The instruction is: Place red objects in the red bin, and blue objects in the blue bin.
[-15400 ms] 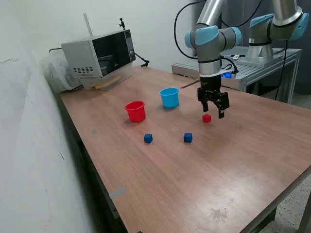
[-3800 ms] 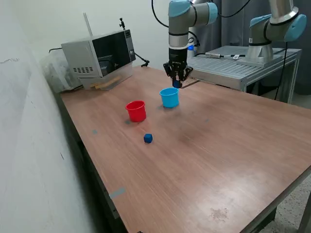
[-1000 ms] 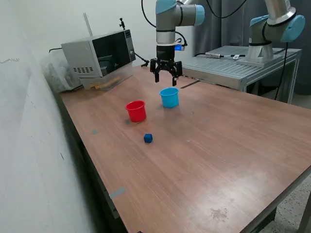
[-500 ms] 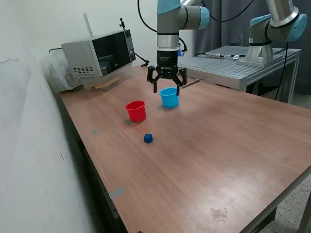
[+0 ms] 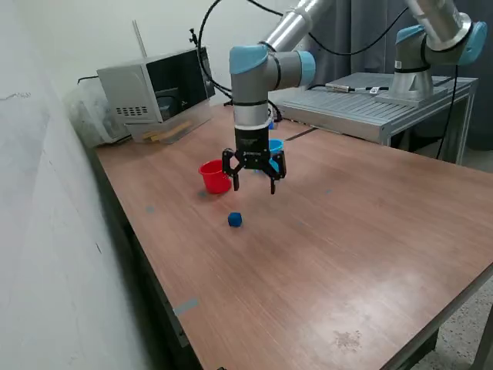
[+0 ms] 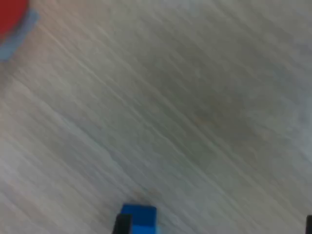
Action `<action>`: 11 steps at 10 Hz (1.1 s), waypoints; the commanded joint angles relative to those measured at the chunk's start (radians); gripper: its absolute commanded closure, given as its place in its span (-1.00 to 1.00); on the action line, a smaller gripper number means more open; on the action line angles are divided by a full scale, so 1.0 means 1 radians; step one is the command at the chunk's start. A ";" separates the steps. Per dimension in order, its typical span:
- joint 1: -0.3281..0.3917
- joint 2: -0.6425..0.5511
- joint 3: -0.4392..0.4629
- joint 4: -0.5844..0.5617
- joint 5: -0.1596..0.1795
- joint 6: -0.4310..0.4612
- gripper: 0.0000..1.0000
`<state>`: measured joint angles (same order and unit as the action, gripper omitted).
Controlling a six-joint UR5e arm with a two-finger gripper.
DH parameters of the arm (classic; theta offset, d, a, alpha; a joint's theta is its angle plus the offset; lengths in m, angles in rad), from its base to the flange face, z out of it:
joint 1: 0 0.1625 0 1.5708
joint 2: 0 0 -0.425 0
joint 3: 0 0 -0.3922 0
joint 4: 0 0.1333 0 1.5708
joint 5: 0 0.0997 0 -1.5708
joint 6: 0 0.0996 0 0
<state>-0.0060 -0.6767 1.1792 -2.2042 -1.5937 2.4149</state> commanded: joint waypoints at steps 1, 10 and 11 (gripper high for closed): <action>-0.011 0.140 -0.140 0.020 0.001 -0.002 -1.00; -0.023 0.163 -0.201 0.015 0.060 -0.007 -1.00; -0.023 0.161 -0.200 0.015 0.060 -0.017 -1.00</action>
<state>-0.0286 -0.5163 0.9790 -2.1886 -1.5363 2.4080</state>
